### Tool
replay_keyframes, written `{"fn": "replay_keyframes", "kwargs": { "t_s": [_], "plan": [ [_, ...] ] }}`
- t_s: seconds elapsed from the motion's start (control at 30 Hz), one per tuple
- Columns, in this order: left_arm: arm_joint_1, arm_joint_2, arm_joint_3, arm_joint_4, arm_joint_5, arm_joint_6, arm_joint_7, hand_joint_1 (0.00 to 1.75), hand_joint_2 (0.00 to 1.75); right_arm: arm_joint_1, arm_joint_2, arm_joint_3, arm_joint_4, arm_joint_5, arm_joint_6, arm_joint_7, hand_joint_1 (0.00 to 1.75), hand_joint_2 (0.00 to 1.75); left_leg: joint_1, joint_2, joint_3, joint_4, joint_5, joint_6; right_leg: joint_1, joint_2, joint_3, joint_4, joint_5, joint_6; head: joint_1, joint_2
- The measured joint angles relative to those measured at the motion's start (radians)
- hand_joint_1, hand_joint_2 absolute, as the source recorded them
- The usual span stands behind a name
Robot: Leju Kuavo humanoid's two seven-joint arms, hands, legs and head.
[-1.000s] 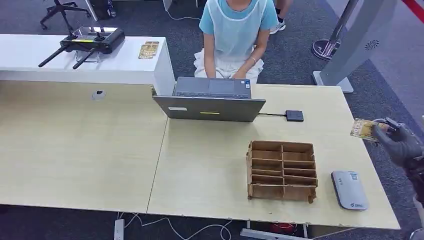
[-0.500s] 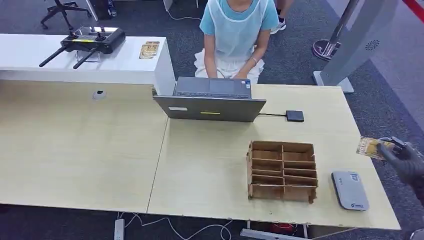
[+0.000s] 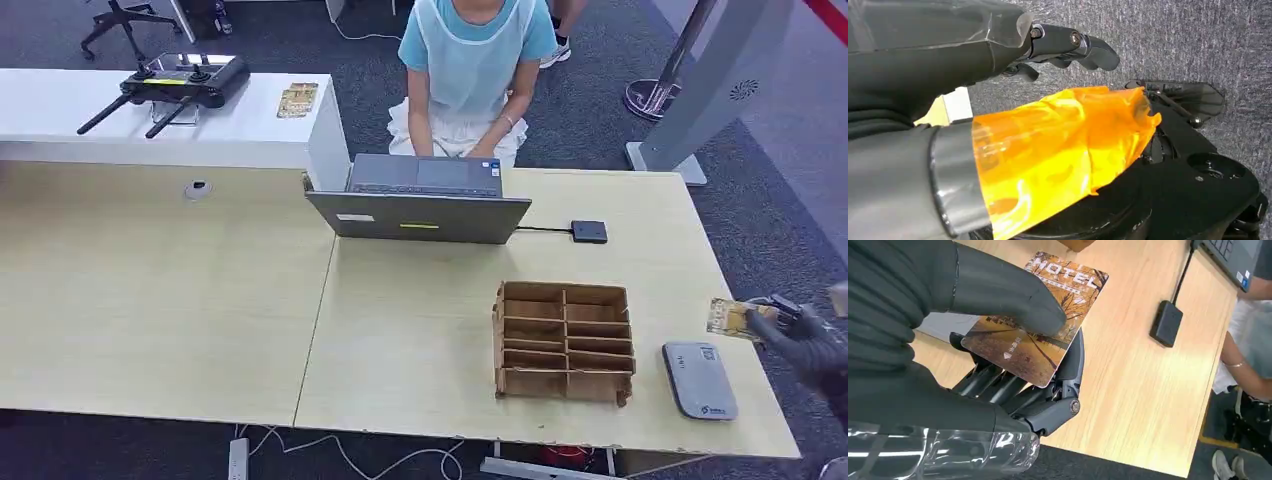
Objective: Pass the card to the sensor for recognition and then transmit it.
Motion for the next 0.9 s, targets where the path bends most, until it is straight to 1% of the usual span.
{"fn": "replay_keyframes", "kwargs": {
  "t_s": [0.27,0.9],
  "plan": [
    [-0.001,0.001,0.001,0.000,-0.003,-0.001,0.000,0.00,0.00,0.000,-0.006,0.015,0.006,0.019,0.004,-0.003,1.75,1.75,0.000,0.000,0.000,0.000,0.000,0.000,0.000,0.000,0.000,0.000,0.000,0.000,0.000,0.000],
    [-0.001,0.001,0.002,0.000,-0.012,-0.003,0.001,0.00,0.00,0.021,-0.008,0.018,0.019,0.032,0.009,-0.008,1.75,1.75,0.000,0.000,0.000,0.000,0.000,0.000,0.000,0.000,0.000,0.000,0.000,0.000,0.000,0.000]
  ]
}}
